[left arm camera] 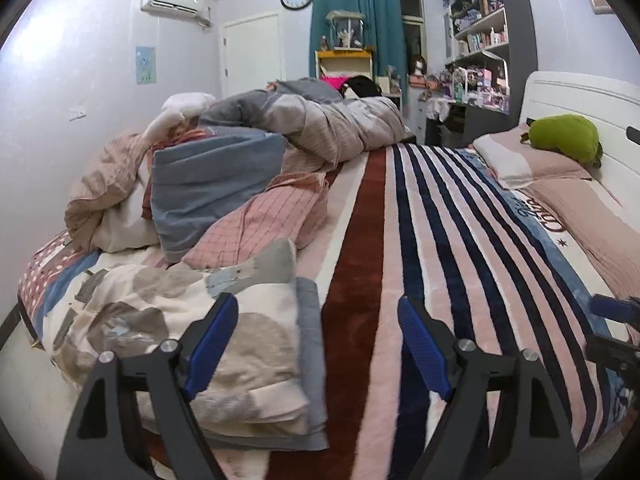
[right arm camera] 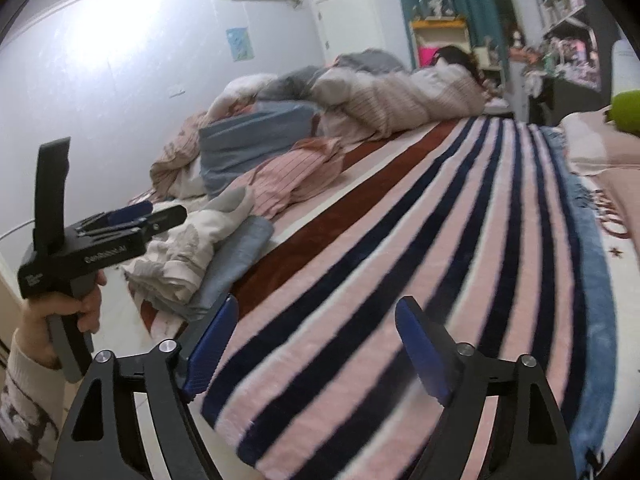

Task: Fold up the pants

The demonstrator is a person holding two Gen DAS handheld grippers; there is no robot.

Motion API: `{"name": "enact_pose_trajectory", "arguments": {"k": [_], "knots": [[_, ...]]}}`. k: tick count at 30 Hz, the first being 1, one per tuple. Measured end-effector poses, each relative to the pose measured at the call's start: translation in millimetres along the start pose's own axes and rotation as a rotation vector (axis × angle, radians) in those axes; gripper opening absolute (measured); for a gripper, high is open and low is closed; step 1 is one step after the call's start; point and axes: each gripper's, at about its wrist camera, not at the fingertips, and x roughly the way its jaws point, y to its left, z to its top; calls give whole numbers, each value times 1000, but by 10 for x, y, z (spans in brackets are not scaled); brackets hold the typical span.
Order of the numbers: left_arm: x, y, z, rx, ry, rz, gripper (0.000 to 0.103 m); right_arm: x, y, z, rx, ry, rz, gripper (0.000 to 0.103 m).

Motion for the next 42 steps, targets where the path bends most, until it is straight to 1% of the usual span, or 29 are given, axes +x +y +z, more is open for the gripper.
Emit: {"name": "enact_pose_trajectory", "arguments": {"k": [2, 4, 5, 7, 8, 11, 12, 15, 19, 23, 27, 32, 35, 39, 42], "knots": [[-11, -134, -40, 18, -31, 35, 83, -137, -65, -67, 4, -50, -36, 84], [-20, -213, -71, 25, -49, 61, 89, -225, -102, -125, 0, -81, -70, 87], [-28, -247, -89, 22, -56, 74, 94, -257, -106, -151, -5, -92, -84, 88], [-69, -310, -123, 18, -87, 89, 97, -319, -107, -204, -22, -115, -115, 94], [-103, -355, -144, 15, -102, 88, 98, -360, -115, -219, -29, -130, -140, 95], [-130, -411, -165, -12, -87, 65, 99, -486, -196, -247, 5, -180, -175, 97], [-134, -433, -168, -15, -89, 59, 99, -517, -221, -258, 13, -187, -178, 98], [-219, -533, -182, -4, -106, 38, 99, -584, -246, -295, 9, -200, -207, 98], [-439, -651, -176, -3, -143, 0, 99, -652, -217, -356, -17, -197, -223, 98], [-641, -746, -156, -8, -193, -31, 100, -818, -180, -410, -38, -246, -242, 98], [-768, -807, -126, 2, -226, -44, 100, -959, -127, -439, -55, -289, -239, 98], [-801, -787, -112, 4, -232, -43, 100, -1012, -73, -440, -64, -308, -233, 98], [-809, -778, -125, 7, -229, -44, 100, -980, -48, -451, -79, -298, -233, 98], [-821, -772, -139, 15, -230, -41, 101, -911, 2, -472, -112, -292, -258, 98], [-826, -774, -145, 13, -232, -39, 101, -935, 26, -487, -115, -314, -258, 98]]}}
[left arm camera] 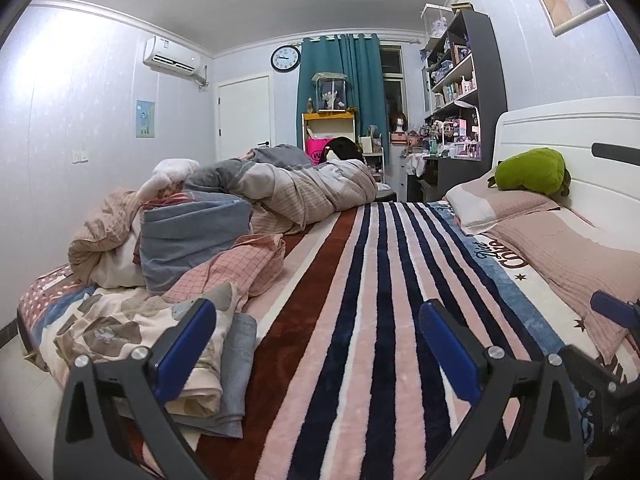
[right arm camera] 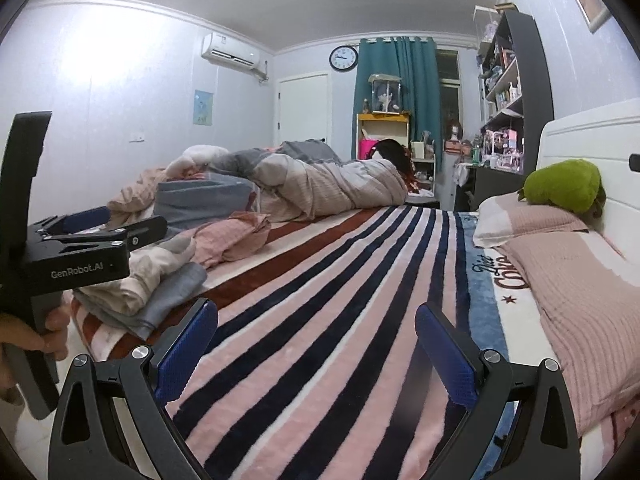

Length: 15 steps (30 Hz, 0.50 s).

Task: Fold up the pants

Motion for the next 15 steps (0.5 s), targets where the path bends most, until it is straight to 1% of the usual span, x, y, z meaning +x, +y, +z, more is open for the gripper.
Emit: {"name": "enact_pose_trajectory", "arguments": {"k": [5, 15], "knots": [[-55, 20, -45, -13, -9, 7, 101, -79, -33, -2, 11, -39, -18, 98], [-93, 29, -83, -12, -4, 7, 101, -97, -5, -9, -13, -43, -32, 98]]}}
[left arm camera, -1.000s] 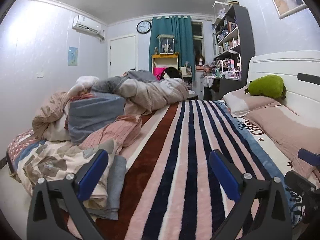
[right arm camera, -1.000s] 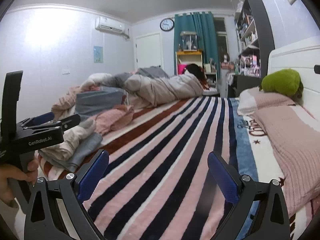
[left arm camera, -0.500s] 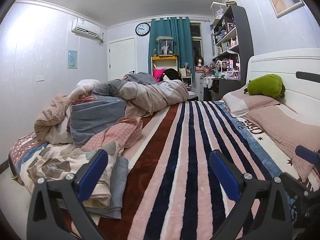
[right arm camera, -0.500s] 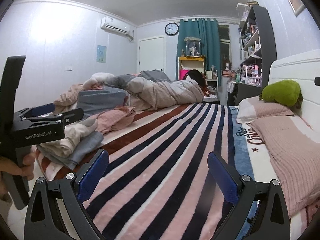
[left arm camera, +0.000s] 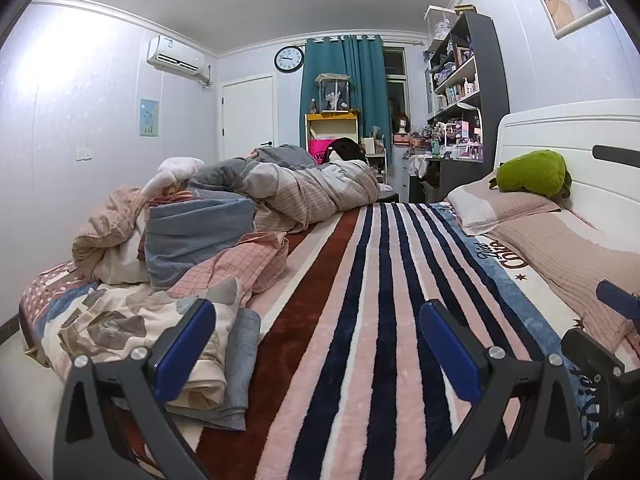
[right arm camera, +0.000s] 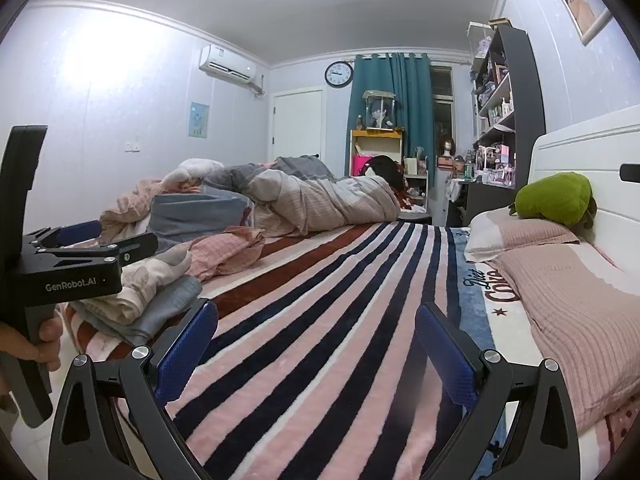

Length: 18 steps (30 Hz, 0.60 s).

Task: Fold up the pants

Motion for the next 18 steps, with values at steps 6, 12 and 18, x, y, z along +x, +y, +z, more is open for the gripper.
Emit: {"name": "enact_pose_trajectory", "arguments": {"k": [6, 12, 18], "knots": [[-5, -2, -5, 0, -2, 1, 101, -4, -13, 3, 15, 0, 1, 99], [-4, -1, -6, 0, -3, 0, 101, -14, -26, 5, 27, -1, 1, 99], [-8, -3, -11, 0, -3, 0, 101, -10, -39, 10, 28, -1, 0, 99]]}}
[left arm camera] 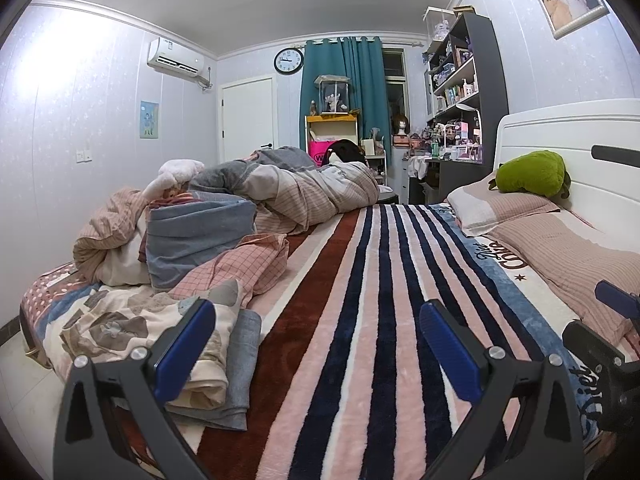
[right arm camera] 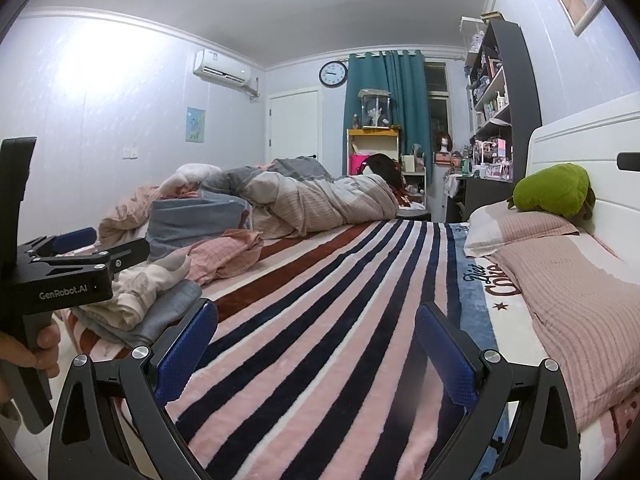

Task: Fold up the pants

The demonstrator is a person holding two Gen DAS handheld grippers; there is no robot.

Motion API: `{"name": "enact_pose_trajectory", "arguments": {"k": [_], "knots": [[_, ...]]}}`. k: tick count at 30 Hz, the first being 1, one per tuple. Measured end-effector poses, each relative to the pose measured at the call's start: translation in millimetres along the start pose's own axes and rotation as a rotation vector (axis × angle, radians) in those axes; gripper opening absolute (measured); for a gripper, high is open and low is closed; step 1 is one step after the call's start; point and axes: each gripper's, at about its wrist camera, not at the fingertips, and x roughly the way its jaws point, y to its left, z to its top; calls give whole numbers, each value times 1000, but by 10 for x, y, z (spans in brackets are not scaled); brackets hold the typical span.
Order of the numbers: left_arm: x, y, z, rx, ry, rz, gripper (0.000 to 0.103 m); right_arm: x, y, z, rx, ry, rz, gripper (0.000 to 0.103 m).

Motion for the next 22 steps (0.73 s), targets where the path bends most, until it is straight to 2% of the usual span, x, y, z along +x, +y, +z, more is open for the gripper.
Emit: {"name": "enact_pose_trajectory", "arguments": {"k": [22], "knots": [[-16, -11, 9, 2, 3, -8, 101, -3, -1, 4, 11, 4, -16, 99]]}}
